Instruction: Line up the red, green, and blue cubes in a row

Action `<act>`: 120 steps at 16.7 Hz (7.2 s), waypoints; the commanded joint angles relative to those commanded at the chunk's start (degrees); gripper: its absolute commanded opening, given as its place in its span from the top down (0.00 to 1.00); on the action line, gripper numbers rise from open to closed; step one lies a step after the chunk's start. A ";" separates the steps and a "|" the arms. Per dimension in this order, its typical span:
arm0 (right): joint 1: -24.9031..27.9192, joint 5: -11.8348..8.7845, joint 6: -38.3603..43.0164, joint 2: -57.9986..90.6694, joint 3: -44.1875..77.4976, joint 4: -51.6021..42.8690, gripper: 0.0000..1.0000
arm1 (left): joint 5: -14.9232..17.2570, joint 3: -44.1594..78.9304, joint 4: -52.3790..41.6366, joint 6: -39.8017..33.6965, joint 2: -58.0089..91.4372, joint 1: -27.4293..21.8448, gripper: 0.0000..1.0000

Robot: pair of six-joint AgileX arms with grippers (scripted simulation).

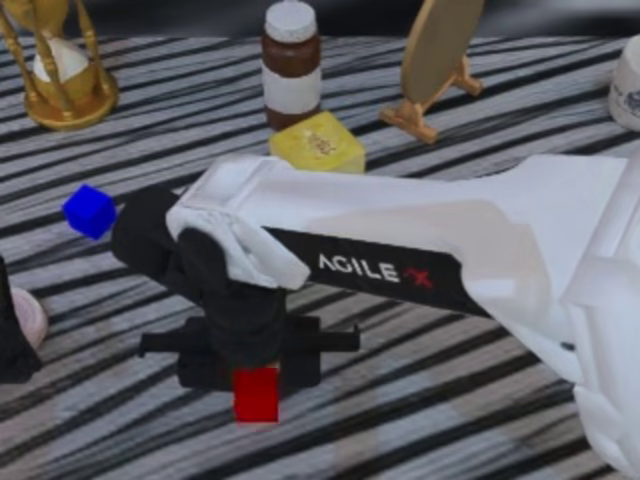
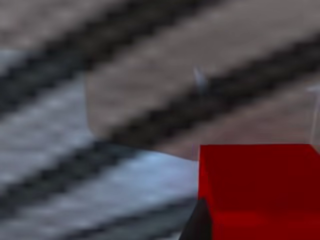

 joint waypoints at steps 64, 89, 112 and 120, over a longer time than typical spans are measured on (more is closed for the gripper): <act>-57.02 -1.93 -58.28 -134.92 -108.93 62.84 0.00 | 0.18 106.30 -69.94 46.00 126.36 -29.90 0.00; -57.02 -1.93 -58.28 -134.92 -108.93 62.84 0.00 | 0.22 95.39 -54.36 46.15 131.02 -29.81 0.68; -57.02 -1.93 -58.28 -134.92 -108.93 62.84 0.00 | 0.62 105.08 -68.68 45.66 125.96 -28.75 1.00; -57.02 -1.93 -58.28 -134.92 -108.93 62.84 0.00 | 0.50 100.62 -67.99 43.62 122.51 -35.26 1.00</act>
